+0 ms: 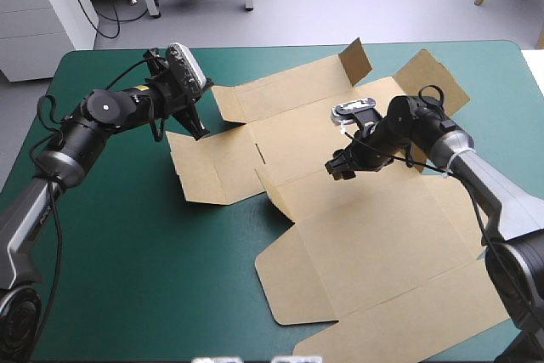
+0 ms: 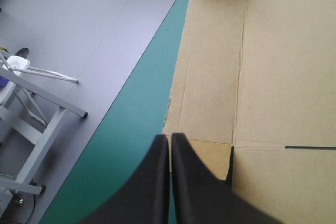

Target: Fold the box

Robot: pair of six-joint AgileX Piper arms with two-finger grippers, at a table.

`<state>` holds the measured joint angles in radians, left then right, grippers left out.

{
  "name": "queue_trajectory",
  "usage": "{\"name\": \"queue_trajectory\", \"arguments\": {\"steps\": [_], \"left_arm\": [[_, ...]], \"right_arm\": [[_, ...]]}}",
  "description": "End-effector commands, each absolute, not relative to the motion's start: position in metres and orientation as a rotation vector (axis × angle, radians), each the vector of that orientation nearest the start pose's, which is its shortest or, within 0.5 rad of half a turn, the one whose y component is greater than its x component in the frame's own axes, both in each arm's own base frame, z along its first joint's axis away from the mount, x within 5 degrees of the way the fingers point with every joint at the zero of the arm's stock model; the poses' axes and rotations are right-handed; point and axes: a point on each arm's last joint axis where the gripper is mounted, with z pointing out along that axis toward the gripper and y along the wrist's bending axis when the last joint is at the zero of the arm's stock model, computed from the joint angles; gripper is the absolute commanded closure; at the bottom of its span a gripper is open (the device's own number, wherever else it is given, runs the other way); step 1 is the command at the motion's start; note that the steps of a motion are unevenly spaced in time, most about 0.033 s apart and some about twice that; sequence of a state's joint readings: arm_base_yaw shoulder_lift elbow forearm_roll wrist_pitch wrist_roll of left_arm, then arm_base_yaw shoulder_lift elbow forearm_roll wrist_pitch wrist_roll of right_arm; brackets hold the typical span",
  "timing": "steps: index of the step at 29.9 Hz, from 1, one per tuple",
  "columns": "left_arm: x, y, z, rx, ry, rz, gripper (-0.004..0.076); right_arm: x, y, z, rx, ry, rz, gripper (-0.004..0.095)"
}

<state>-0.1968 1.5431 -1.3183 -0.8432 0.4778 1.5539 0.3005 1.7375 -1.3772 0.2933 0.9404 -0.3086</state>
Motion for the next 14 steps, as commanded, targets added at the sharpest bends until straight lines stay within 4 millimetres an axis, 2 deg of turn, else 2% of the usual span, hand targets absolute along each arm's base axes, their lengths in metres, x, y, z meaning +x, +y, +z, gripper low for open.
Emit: {"name": "queue_trajectory", "arguments": {"steps": [1, 14], "left_arm": [[0.3372, -0.1017, 0.3833, 1.049, 1.598, 0.011, 0.0728], [0.3360, -0.1028, 0.3823, 1.065, 1.602, -0.006, 0.0728]], "right_arm": [[0.3403, 0.1262, 0.2921, -0.644, 2.601, 0.373, 0.0055], [0.3399, 0.1264, 0.2920, -0.644, 2.605, 0.378, 0.0054]]}}
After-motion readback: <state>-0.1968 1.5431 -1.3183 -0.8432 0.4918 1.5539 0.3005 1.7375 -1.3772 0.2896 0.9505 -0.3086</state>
